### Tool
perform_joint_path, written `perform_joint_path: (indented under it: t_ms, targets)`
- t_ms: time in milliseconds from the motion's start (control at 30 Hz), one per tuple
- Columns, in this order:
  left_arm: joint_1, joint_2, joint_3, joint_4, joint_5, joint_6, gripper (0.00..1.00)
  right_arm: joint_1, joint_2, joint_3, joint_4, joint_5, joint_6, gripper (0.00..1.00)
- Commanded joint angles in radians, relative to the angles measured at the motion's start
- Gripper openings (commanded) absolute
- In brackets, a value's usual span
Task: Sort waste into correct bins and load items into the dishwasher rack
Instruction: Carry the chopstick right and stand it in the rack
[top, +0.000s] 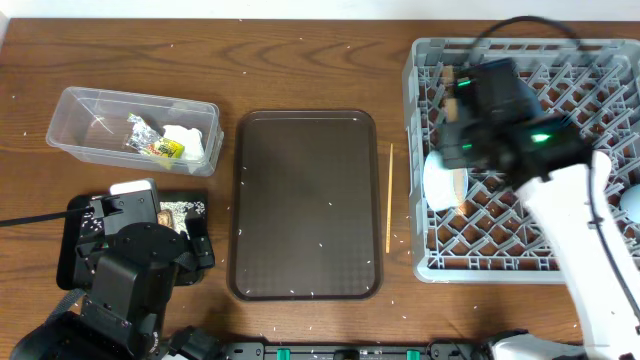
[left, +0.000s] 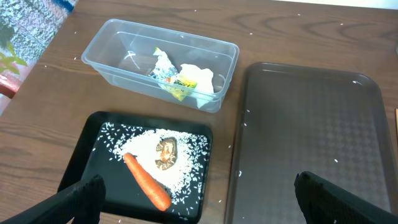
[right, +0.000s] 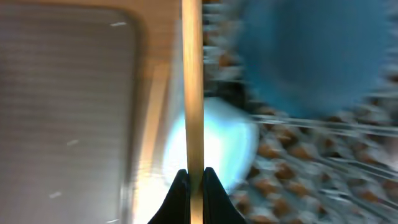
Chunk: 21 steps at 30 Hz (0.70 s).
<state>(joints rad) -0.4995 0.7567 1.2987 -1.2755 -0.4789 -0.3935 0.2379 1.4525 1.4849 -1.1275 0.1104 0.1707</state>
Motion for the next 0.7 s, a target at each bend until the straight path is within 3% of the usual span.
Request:
perform_joint_path:
  t_ms: [0,233,667]
  targets:
    - [0.000,0.001,0.013,0.000,-0.023,-0.012,0.98,-0.134,0.002,0.003,-0.008,0.078,-0.142,0.01]
    - [0.000,0.001,0.013,0.000,-0.023,-0.012,0.98,-0.304,0.094,0.001,0.067,0.234,-0.213,0.01]
    - [0.000,0.001,0.013,0.000,-0.023,-0.012,0.98,-0.354,0.269,0.000,0.003,0.414,-0.217,0.01]
